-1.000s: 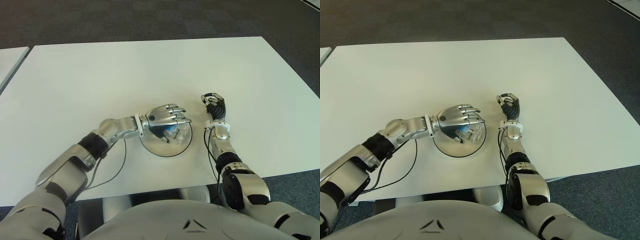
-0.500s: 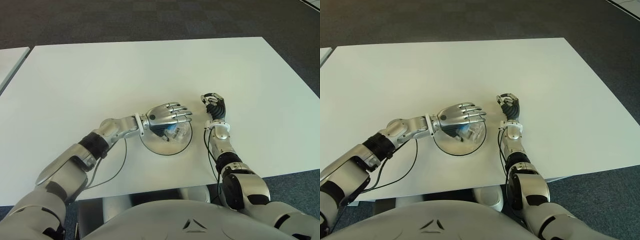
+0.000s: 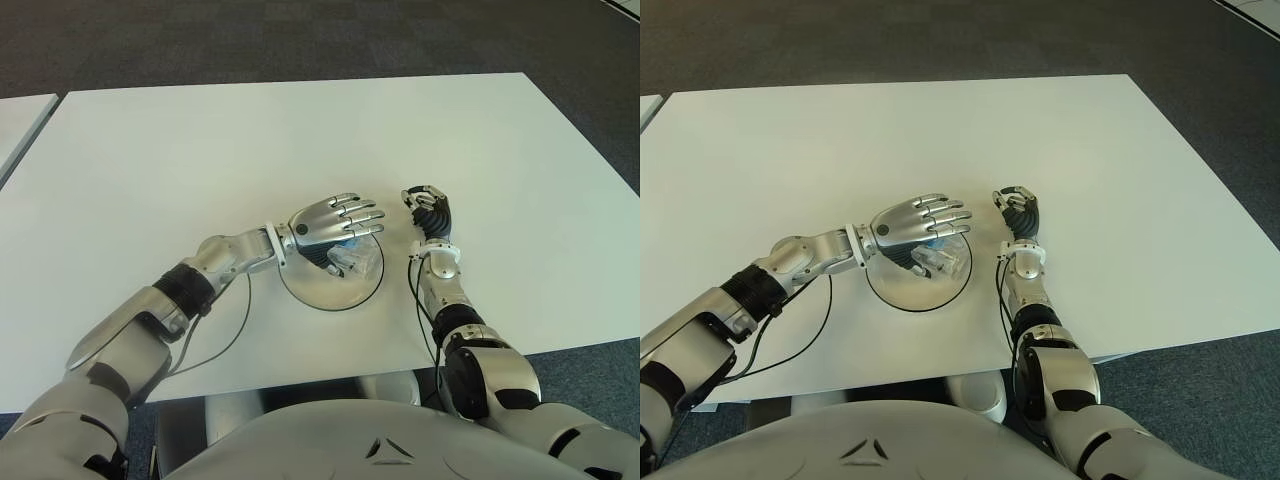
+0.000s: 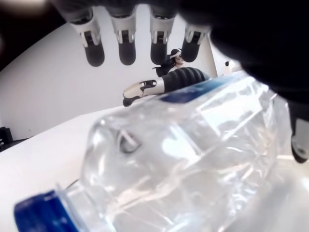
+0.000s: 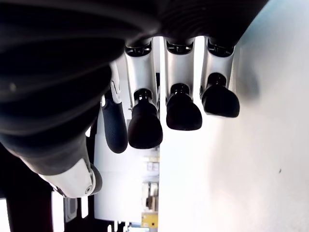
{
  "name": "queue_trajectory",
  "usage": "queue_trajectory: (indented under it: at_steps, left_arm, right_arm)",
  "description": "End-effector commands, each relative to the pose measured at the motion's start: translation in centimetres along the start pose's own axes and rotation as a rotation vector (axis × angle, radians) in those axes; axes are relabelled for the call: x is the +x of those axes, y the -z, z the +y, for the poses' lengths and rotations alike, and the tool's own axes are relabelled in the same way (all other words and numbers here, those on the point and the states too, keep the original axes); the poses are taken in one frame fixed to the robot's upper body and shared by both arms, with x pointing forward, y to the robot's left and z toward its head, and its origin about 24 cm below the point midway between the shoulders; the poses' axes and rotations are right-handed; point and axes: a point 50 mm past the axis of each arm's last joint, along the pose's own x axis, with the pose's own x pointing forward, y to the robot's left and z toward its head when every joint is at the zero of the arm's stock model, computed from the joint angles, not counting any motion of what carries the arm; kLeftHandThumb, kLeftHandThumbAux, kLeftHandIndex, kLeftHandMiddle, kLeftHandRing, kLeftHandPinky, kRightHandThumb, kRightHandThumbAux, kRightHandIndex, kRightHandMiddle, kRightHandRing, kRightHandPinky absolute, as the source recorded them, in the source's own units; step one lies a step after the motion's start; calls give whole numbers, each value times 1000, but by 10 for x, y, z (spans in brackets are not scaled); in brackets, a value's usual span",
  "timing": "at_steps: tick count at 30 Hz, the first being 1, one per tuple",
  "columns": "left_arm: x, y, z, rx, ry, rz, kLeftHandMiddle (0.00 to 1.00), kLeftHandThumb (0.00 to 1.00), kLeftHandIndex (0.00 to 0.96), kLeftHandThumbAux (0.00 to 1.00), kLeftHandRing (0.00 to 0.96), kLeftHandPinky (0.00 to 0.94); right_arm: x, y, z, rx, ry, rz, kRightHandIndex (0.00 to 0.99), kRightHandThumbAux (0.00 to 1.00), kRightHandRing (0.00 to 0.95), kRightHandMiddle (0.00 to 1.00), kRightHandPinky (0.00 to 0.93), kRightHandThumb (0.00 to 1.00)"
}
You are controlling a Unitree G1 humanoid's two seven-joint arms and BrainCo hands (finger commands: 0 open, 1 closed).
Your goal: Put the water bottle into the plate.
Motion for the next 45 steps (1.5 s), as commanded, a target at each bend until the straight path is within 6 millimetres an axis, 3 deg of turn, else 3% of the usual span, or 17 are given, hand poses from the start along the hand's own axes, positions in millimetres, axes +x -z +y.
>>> queue_trajectory:
  at_steps: [1, 8, 17, 22, 29, 37, 41, 45]
  left_arm:
    - [-1, 3, 1, 30, 8, -10, 0, 184, 0, 398, 0, 0]
    - [1, 8, 9, 49, -26, -6, 0, 154, 0, 367, 0, 0]
    - [11, 35, 47, 49, -182, 58, 0, 151, 0, 331, 0, 0]
    - [7, 51, 62, 2, -259, 141, 0, 139, 0, 334, 0, 0]
    - [-2, 59, 68, -44, -354, 305, 0, 94, 0, 364, 0, 0]
    - [-33, 65, 68, -308, -503, 439, 0, 81, 0, 399, 0, 0]
    - [-59, 67, 59, -567, -588, 533, 0, 85, 0, 422, 0, 0]
    - [-73, 70, 49, -677, -592, 613, 0, 77, 0, 442, 0, 0]
  right_arm:
    - [-5, 11, -1, -16, -8, 63, 437, 731, 824, 829, 824, 697]
    - [-5, 11, 0, -23, -11, 65, 437, 732, 823, 828, 821, 697]
    - [-4, 11, -1, -32, -11, 72, 436, 731, 807, 812, 809, 698]
    - [-4, 11, -1, -27, -14, 68, 437, 731, 808, 813, 805, 698]
    - [-5, 11, 0, -11, -20, 65, 437, 731, 812, 818, 802, 698]
    - [-5, 11, 1, -6, -24, 59, 437, 731, 812, 817, 801, 698]
    - [-6, 11, 1, -5, -23, 56, 437, 731, 809, 814, 797, 699]
    - [-6, 11, 1, -4, -21, 56, 437, 730, 806, 812, 794, 699]
